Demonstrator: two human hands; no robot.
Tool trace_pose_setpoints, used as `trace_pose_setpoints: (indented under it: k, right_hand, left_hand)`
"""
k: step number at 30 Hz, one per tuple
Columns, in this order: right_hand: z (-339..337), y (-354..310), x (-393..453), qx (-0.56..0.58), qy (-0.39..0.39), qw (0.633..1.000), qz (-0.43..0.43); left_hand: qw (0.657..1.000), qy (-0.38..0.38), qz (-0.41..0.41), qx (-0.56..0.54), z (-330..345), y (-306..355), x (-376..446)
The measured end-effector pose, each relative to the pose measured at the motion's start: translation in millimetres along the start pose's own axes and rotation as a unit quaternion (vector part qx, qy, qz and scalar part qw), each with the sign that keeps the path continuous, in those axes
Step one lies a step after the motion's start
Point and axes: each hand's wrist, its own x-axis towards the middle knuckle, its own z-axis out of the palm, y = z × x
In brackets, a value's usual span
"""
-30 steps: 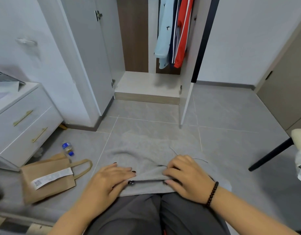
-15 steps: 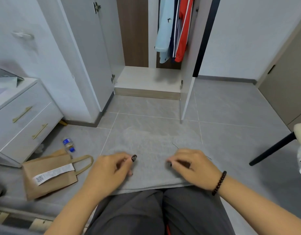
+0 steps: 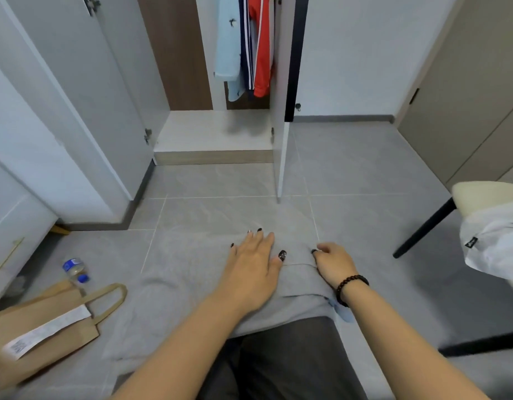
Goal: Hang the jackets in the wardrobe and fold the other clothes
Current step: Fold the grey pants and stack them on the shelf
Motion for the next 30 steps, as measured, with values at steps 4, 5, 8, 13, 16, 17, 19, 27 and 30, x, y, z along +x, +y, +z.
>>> trace_pose_setpoints:
  k: [4,5,8,13,16,17,19,27,30]
  right_hand:
    - [-6,48,21,0.121,-0.106,0.971,0.175]
    - [-4,61,23,0.182,-0.13,0.954,0.201]
    - [5,89,25,0.328,-0.194,0.889,0.252]
    - [16,105,31,0.439,-0.226,0.828,0.265]
    - [12,95,37,0.422,-0.232,0.841,0.245]
    - [8,90,38,0.413,-0.235,0.848,0.233]
    - [-4,77,42,0.388,-0.232,0.868,0.203]
    - [-94,-14,48,0.125,-0.081,0.989,-0.015]
    - [-101,-62,28,0.054,-0.083,0.991,-0.094]
  left_hand:
    - [0.999,-0.011,-0.002,0.039,24,0,6]
    - [0.999,0.004,-0.002,0.035,27,-3,6]
    - [0.999,0.041,-0.008,0.001,32,-8,5]
    - [0.996,0.066,-0.024,-0.047,31,-16,6]
    - [0.996,0.067,-0.037,-0.044,29,-24,4]
    - [0.996,0.068,-0.042,-0.046,29,-26,3]
    - [0.995,0.068,-0.049,-0.045,27,-29,0]
    - [0.993,0.002,-0.071,0.093,14,-38,-16]
    - [0.983,0.011,-0.115,0.144,-1,-54,-27]
